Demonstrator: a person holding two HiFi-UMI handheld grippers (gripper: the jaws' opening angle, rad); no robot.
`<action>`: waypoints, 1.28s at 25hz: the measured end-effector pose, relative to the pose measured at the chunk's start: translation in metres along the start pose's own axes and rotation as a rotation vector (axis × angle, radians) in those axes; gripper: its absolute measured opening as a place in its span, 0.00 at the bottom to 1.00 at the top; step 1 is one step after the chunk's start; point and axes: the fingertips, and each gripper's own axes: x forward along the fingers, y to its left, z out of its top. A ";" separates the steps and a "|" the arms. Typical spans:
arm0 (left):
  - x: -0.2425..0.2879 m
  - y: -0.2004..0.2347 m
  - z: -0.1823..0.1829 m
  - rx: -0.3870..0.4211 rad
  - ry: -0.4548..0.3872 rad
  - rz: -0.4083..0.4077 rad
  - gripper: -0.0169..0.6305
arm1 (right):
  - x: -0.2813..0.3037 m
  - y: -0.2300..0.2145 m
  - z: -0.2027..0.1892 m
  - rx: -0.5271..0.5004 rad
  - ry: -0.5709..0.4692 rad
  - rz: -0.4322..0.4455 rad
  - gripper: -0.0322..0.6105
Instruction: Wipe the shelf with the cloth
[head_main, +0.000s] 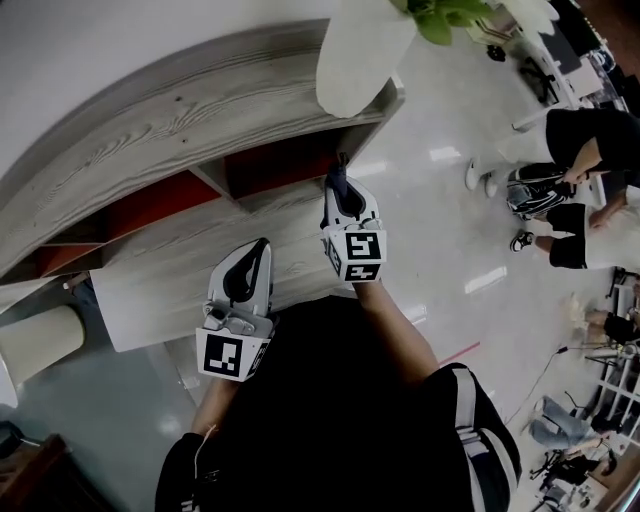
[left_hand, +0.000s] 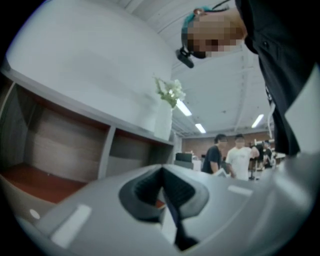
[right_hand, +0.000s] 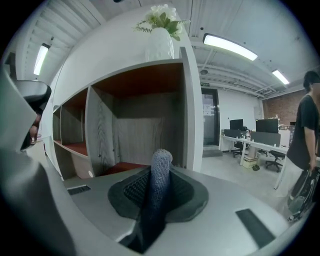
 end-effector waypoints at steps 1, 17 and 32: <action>0.000 0.001 0.001 0.004 0.000 0.004 0.03 | 0.004 -0.001 -0.002 0.000 0.008 -0.002 0.13; 0.009 0.020 -0.004 -0.005 -0.001 0.033 0.03 | 0.050 -0.007 -0.033 -0.003 0.120 -0.021 0.13; 0.005 0.031 -0.007 -0.007 -0.005 0.042 0.03 | 0.074 0.013 -0.043 -0.078 0.228 0.017 0.13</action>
